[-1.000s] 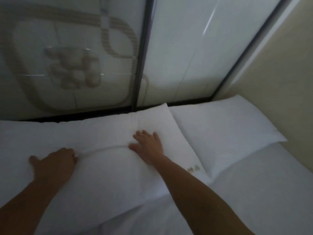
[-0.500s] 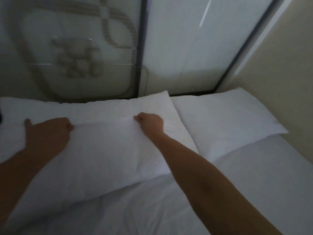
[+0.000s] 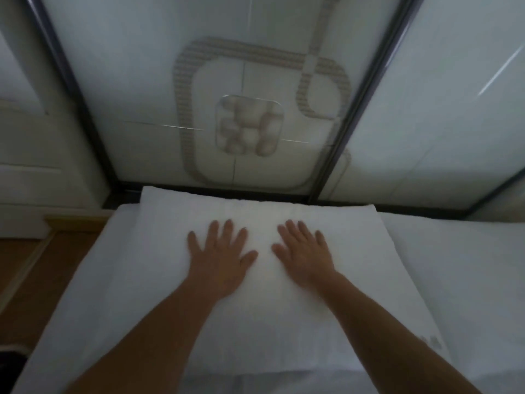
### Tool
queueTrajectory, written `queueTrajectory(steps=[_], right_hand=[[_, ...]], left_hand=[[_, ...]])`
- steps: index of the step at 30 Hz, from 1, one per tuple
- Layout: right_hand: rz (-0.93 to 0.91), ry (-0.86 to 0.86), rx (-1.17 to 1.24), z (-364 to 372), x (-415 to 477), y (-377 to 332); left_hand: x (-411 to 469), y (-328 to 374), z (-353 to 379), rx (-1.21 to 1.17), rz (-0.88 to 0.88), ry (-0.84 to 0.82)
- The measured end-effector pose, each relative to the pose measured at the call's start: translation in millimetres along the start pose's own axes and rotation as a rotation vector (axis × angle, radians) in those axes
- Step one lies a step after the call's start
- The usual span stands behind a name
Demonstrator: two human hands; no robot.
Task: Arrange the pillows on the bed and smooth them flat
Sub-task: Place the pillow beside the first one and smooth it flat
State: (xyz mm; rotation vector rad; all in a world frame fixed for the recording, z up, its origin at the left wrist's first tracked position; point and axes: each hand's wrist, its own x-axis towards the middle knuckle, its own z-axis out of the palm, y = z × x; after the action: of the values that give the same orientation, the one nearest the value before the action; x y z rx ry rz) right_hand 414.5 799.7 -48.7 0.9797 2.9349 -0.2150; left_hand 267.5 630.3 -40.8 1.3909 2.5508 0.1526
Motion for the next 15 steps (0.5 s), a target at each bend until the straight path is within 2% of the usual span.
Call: queueTrajectory(steps=[2, 3, 6, 8, 9, 11, 12, 14, 15], right_hand=[[0.037, -0.038, -0.017, 7.9, -3.9, 26.8], [0.122, -0.042, -0.029, 7.4, -5.8, 51.0], [0.544, -0.060, -0.048, -11.6, -17.7, 119.7], [0.716, 0.003, -0.054, -25.5, -10.4, 126.0], [0.676, 0.044, -0.061, -26.8, -0.1, 112.0], [0.415, 0.059, -0.062, -17.7, 20.8, 64.0], [0.270, 0.036, -0.045, -8.5, 26.9, 37.8], [0.092, -0.015, -0.039, 9.9, 26.3, 6.1], [0.091, -0.037, -0.037, 13.9, 22.5, 9.8]], left_hand=[[-1.3, -26.6, 15.3, -0.019, -0.089, -0.028], [-3.1, -47.1, 18.9, -0.039, -0.163, -0.023], [-7.7, -101.6, 9.4, -0.111, -0.402, -0.078], [-3.3, -110.3, -1.7, -0.100, -0.466, -0.031], [3.1, -103.2, -6.6, -0.070, -0.429, 0.059], [17.9, -71.0, -12.0, -0.036, -0.238, 0.186], [22.8, -51.8, -9.8, -0.029, -0.130, 0.190], [23.2, -30.8, 0.7, -0.011, -0.038, 0.065], [19.4, -35.2, 7.7, 0.001, -0.062, -0.016]])
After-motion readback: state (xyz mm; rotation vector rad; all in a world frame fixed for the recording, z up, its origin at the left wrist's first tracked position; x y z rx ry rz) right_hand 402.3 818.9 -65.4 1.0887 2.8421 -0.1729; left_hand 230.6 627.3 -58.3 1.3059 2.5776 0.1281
